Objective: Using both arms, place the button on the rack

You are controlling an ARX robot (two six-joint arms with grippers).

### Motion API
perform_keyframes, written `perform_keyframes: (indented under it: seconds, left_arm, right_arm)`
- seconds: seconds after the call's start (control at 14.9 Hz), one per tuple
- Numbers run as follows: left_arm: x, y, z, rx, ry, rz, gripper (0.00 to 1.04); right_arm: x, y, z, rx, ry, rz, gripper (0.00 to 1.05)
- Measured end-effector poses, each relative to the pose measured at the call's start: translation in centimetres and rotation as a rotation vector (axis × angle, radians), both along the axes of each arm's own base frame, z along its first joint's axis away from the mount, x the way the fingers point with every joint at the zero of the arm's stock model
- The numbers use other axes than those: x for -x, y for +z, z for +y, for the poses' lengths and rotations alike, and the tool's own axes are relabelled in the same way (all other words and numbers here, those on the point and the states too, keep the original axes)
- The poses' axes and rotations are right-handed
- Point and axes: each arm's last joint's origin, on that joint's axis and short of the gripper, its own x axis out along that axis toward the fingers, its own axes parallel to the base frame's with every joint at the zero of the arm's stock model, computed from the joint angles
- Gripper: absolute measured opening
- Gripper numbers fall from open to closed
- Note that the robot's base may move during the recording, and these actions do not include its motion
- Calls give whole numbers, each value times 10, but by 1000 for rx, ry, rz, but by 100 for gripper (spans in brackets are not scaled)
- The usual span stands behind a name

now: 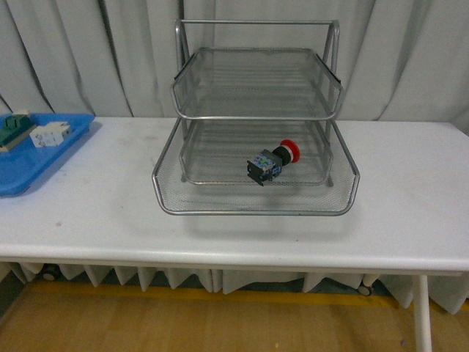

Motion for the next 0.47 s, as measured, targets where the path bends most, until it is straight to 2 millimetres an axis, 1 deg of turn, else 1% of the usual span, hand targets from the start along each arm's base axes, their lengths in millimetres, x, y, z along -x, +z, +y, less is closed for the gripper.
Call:
perform_keyframes:
  seconds: [0.2, 0.33, 0.4, 0.47]
  left_arm:
    - [11, -7, -1, 0, -24, 6, 2]
    - [17, -9, -1, 0, -24, -19, 2]
    - [20, -16, -1, 0, -24, -9, 2]
    - [21, -16, -1, 0, -24, 3, 2]
  right_arm:
    - [0, 0, 0, 0, 0, 0, 98]
    - [0, 0, 0, 0, 0, 0, 98]
    - [0, 0, 0, 0, 0, 0, 98]
    - [0, 0, 0, 0, 0, 0, 98]
